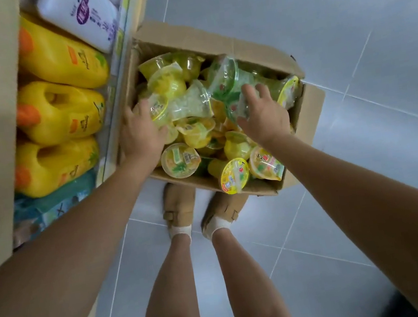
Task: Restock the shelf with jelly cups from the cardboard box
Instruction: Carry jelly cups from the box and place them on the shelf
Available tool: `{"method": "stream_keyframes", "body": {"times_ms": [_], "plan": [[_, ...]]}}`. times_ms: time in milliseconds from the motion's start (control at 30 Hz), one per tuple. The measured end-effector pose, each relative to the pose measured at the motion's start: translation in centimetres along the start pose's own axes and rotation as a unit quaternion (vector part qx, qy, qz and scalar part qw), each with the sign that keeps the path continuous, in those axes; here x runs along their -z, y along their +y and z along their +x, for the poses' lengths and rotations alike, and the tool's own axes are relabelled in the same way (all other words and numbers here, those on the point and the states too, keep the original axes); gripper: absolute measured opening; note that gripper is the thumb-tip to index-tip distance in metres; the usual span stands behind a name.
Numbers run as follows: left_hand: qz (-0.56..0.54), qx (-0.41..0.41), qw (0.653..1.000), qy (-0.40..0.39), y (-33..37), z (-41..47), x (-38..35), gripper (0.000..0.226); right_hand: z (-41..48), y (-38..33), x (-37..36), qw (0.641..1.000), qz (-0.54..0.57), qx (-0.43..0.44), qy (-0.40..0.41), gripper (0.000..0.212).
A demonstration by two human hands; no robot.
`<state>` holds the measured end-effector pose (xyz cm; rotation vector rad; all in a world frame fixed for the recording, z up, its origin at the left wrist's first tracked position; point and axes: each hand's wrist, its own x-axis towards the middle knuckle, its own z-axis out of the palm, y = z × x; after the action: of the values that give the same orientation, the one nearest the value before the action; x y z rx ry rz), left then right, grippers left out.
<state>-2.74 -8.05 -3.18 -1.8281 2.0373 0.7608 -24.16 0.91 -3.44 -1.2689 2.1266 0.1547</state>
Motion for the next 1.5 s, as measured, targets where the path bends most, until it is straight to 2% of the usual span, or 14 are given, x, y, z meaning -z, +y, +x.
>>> {"method": "stream_keyframes", "body": {"times_ms": [100,233,367,500,567,633,700,800,933,1133,1200,1333,1433,1500], "plan": [[-0.104,0.012,0.994,0.009,-0.6,-0.1,-0.4,0.062,0.4,0.0,-0.7,0.998,0.07,0.0,0.005,0.046],[-0.178,0.062,0.982,-0.002,-0.1,0.3,-0.4,0.066,0.4,0.1,-0.6,0.994,0.106,0.003,0.008,0.043],[-0.211,0.111,0.971,-0.013,0.4,-0.1,0.0,0.06,-0.6,-0.1,-0.1,0.992,0.123,0.006,0.011,0.042],[-0.209,0.1,0.972,-0.035,1.0,-2.1,1.2,0.055,-2.5,-0.7,1.3,0.968,0.248,-0.045,0.015,0.046],[-0.214,0.082,0.972,-0.048,1.6,-3.7,2.5,0.053,-3.6,-0.9,2.5,0.935,0.342,-0.093,0.003,0.051],[-0.223,0.056,0.971,-0.062,2.6,-5.7,4.3,0.055,-5.2,-1.2,4.2,0.888,0.436,-0.145,-0.022,0.061],[-0.226,0.027,0.971,-0.069,3.8,-7.7,6.4,0.057,-7.1,-1.5,6.3,0.852,0.495,-0.17,-0.028,0.066],[-0.227,-0.017,0.971,-0.075,5.9,-10.9,10.0,0.057,-11.1,-1.9,10.3,0.825,0.538,-0.172,-0.016,0.051],[-0.229,-0.089,0.965,-0.092,8.7,-15.3,15.1,0.057,-17.8,-2.3,15.4,0.781,0.592,-0.198,-0.006,0.063],[-0.214,-0.205,0.939,-0.173,12.7,-22.6,22.1,0.055,-28.8,-2.0,22.5,0.711,0.663,-0.229,0.048,0.034],[-0.21,-0.252,0.926,-0.189,14.1,-24.9,23.9,0.054,-32.2,-1.7,24.3,0.675,0.693,-0.243,0.077,0.03],[-0.179,-0.348,0.896,-0.21,17.8,-29.3,27.1,0.053,-38.8,-1.4,27.1,0.587,0.758,-0.261,0.11,0.043],[-0.158,-0.404,0.869,-0.237,21.1,-32.7,29.2,0.053,-43.9,-0.6,28.4,0.507,0.816,-0.238,0.142,0.051],[-0.137,-0.442,0.848,-0.258,23.5,-35.0,30.1,0.053,-47.5,0.1,29.2,0.466,0.843,-0.211,0.167,0.05]]}}
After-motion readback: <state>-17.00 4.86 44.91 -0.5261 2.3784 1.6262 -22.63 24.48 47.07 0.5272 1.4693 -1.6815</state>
